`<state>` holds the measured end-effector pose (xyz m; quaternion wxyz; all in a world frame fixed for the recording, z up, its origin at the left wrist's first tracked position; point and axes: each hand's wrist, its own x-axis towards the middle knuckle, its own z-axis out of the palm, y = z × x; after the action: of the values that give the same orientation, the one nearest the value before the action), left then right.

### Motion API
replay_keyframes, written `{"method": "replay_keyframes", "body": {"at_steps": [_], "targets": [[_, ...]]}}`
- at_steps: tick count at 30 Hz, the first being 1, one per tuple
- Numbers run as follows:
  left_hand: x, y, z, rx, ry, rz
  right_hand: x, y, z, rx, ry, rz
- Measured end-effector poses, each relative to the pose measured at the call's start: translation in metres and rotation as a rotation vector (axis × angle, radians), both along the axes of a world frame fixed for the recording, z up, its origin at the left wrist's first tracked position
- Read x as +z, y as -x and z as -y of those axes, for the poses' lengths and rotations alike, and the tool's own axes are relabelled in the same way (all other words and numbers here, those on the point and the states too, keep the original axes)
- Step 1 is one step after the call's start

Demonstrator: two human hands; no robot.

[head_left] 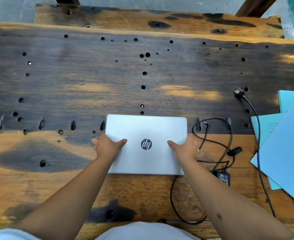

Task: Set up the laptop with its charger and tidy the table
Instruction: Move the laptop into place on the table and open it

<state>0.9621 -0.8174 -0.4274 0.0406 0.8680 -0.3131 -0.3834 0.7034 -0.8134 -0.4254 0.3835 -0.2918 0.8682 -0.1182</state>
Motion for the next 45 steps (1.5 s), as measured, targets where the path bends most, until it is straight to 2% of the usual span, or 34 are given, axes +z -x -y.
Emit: {"method": "replay_keyframes", "body": {"at_steps": [22, 26, 32, 41, 45], "targets": [[0.000, 0.005, -0.012, 0.013, 0.062, 0.044, -0.002, -0.003, 0.001, 0.006, -0.064, -0.028], [0.002, -0.001, -0.018, -0.033, 0.108, 0.068, 0.002, 0.005, -0.002, 0.092, -0.076, 0.004], [0.004, -0.020, -0.037, -0.177, 0.110, -0.052, 0.013, 0.016, -0.021, 0.204, -0.055, 0.064], [0.020, -0.023, -0.099, 0.006, 0.122, -0.204, 0.024, 0.026, -0.077, 0.100, -0.077, 0.217], [0.025, -0.024, -0.107, 0.166, 0.115, -0.318, 0.030, 0.029, -0.091, 0.087, -0.084, 0.294]]}}
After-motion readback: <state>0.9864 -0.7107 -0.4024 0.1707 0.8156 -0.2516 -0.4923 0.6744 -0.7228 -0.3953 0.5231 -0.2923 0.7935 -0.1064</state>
